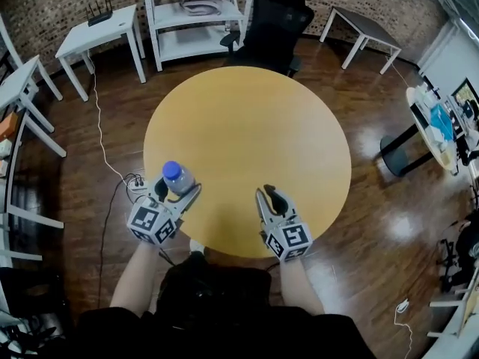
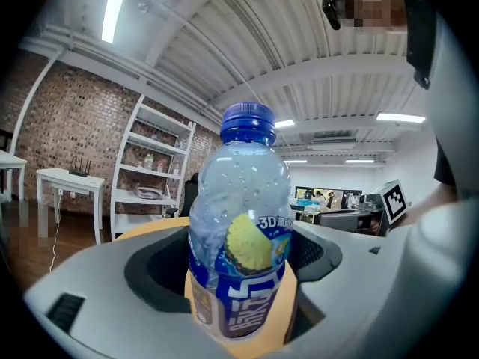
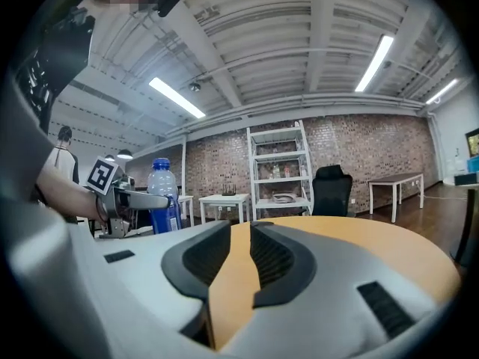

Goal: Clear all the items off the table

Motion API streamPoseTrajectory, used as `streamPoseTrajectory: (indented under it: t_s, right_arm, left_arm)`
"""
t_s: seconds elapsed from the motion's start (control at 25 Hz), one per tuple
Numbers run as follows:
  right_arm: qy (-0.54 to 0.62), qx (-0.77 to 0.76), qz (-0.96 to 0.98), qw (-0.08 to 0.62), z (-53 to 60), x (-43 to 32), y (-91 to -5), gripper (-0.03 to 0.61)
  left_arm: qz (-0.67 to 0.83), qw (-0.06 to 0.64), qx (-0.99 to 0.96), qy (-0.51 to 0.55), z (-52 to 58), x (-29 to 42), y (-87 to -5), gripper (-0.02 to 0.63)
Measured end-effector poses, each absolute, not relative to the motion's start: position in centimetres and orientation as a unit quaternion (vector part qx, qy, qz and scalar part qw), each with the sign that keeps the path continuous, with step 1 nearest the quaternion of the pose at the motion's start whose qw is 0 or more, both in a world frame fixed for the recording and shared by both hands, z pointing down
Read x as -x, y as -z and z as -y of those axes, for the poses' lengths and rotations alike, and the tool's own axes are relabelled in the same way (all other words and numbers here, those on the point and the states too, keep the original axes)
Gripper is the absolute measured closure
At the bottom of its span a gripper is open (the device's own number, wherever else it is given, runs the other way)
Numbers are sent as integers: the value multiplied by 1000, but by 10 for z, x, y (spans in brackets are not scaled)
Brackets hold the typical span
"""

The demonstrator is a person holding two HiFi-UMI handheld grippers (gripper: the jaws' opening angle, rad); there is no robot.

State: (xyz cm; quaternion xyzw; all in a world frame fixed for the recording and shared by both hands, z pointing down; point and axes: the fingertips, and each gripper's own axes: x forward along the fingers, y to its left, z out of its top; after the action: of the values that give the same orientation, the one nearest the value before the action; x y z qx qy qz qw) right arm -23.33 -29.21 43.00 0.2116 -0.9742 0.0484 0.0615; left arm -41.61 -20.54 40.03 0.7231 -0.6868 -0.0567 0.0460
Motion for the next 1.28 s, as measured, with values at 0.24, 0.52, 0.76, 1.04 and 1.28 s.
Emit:
streamPoseTrajectory:
  t_s: [0.24,0.52,0.76,1.04,1.28]
  right_arm:
    - [-66,-215,972,73,324,292,-439,494]
    - [-91,-232,963,103,357,331,-468,494]
    - [-119,-239,954,138,366,355,-503,492]
    - [-145,-253,941,170,375,368,-530,493]
    - [-162,-252,936,183,367,371,-548,492]
  left_arm:
    - [690,63,-720,35,247,484,-421,244]
    - [696,89,-713,-7,294,553,-454,244]
    - [700,121,-703,-14,319,594,-496,244]
    - [712,125,-691,-19,342,611,-534,242]
    - [710,90,-698,-14,339,598,-537,242]
